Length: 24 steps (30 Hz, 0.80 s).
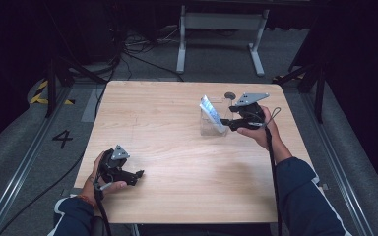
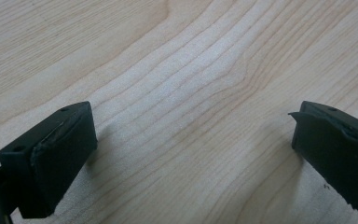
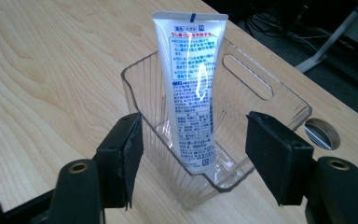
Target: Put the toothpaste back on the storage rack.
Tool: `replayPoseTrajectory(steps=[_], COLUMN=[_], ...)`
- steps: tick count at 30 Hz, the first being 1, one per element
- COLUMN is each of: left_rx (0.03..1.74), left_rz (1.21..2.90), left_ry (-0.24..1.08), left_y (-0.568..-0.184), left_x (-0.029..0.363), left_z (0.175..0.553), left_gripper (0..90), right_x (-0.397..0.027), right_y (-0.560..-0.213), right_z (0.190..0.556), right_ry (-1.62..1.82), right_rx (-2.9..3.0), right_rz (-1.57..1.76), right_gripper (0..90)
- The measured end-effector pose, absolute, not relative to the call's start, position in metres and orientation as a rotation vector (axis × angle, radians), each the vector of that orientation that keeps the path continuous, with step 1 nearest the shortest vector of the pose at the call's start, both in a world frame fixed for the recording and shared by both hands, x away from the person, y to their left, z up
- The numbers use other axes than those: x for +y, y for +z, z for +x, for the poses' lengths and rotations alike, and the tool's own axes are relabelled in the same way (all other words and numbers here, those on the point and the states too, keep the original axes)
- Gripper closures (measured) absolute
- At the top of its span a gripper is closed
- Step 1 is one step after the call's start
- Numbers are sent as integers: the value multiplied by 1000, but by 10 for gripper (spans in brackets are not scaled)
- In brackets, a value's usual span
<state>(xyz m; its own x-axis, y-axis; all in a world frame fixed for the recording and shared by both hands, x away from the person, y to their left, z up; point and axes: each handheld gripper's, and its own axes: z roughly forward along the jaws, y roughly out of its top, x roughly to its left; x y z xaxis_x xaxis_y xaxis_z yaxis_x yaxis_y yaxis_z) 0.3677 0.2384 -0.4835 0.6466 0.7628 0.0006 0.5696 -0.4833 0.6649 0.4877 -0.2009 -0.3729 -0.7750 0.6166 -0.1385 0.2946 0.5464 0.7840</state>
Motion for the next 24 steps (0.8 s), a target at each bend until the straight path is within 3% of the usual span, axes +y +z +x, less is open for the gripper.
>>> replayPoseTrajectory(steps=[24], left_rx=[1032], left_rz=[2226], left_ry=[393], left_y=[-484], left_x=[238], left_z=[368], left_gripper=[3], right_x=[-223], right_y=[-373], right_z=[459], right_ry=[966], right_rx=[2392], right_rz=[702], right_gripper=[315])
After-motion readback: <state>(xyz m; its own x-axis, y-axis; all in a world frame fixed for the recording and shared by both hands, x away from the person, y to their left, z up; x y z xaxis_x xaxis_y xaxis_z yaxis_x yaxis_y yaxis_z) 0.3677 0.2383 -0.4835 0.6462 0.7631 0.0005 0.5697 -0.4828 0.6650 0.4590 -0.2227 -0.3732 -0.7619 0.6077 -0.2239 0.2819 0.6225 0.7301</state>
